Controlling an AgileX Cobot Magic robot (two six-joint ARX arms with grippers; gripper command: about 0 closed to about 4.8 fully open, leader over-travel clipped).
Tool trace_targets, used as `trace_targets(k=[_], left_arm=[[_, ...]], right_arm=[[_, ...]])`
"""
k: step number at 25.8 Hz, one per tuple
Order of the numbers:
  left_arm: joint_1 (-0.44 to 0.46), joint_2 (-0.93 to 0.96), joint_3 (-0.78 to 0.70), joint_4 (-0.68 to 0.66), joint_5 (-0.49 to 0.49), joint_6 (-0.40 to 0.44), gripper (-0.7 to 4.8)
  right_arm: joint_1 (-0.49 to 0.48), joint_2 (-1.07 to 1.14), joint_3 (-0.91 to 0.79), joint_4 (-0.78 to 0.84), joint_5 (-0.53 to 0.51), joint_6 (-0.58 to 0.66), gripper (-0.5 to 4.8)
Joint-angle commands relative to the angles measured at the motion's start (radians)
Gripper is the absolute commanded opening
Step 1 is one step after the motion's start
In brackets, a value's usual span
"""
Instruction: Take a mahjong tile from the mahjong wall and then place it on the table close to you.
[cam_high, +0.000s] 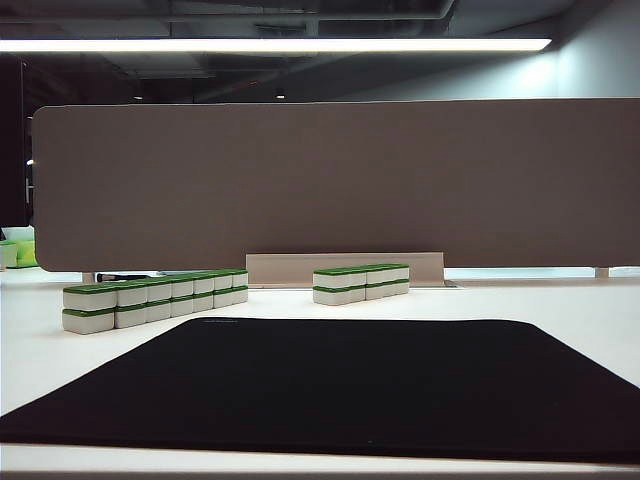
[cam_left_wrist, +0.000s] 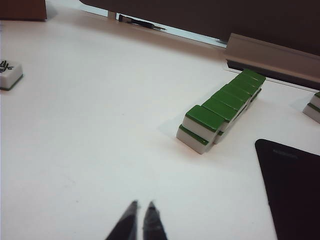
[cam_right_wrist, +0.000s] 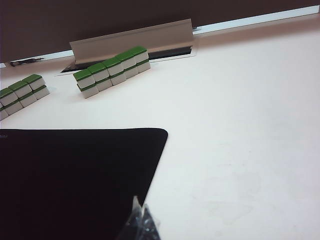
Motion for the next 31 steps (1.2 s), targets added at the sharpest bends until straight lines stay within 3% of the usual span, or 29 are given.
trace_targets(k=[1, 10, 25, 31], left_arm=[[-0.002, 0.0, 0.003, -0.002, 0.033, 0.0, 0.21], [-0.002, 0.0, 0.004, 0.01, 0.096, 0.0, 0.2], [-0.002, 0.0, 0.004, 0.013, 0.121, 0.0, 0.2], [-0.002, 0.0, 0.004, 0.013, 0.138, 0.0, 0.2]], right_arm=[[0.001, -0.006, -0.003, 0.016, -0.008, 0.003, -0.01], [0.001, -0.006, 0.008, 0.016, -0.009, 0.052, -0.02], [0.002, -0.002, 0.238, -0.13, -0.01, 0.055, -0.02], [0.002, -0.002, 0.26, -0.147, -0.097, 0.056, -0.02]])
